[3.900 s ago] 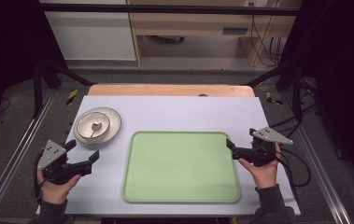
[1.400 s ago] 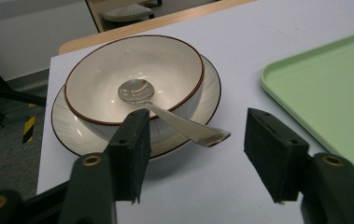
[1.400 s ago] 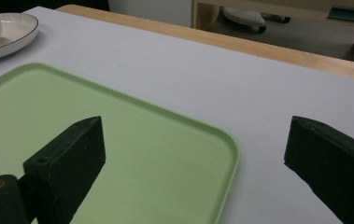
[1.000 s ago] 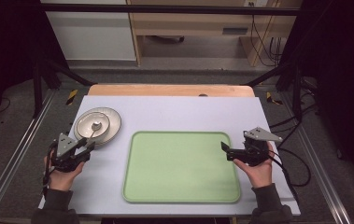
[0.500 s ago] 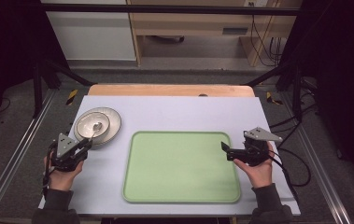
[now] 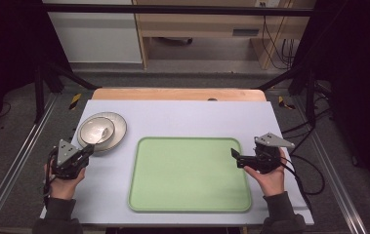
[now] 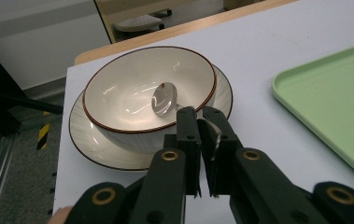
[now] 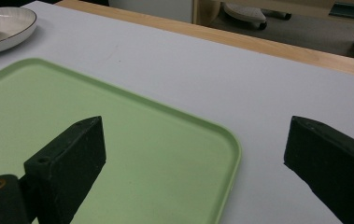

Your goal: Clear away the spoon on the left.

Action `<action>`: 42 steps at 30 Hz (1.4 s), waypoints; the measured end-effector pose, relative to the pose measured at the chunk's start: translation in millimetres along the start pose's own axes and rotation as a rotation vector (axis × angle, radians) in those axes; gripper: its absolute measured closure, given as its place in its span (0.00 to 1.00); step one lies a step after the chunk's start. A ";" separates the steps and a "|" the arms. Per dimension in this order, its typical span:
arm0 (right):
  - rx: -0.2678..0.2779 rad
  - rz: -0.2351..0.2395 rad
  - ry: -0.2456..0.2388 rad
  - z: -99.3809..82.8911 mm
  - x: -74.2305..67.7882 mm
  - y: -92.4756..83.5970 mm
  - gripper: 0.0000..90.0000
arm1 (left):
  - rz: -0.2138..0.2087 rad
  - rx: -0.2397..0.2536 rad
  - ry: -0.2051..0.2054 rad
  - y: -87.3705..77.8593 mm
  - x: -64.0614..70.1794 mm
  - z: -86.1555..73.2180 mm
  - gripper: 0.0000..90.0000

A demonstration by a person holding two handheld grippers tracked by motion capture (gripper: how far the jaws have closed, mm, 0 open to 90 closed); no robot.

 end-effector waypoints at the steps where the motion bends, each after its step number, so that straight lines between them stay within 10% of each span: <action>1: 0.000 -0.001 0.001 0.0 0.0 -0.1 0.06 | 0.001 0.001 0.001 -0.3 0.0 0.2 0.96; 42: 0.014 -0.001 0.006 3.0 1.9 -4.1 0.07 | 0.019 0.060 -0.020 -24.0 -5.8 16.7 0.99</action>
Point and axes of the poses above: each handheld gripper's, and its own axes: y roughly forward along the jaws, z roughly out of its top, x roughly to its right, the point moved 9 cm from there along y, roughly forward along the jaws, and after that the axes turned 4 degrees about y, right-handed, at the moved point
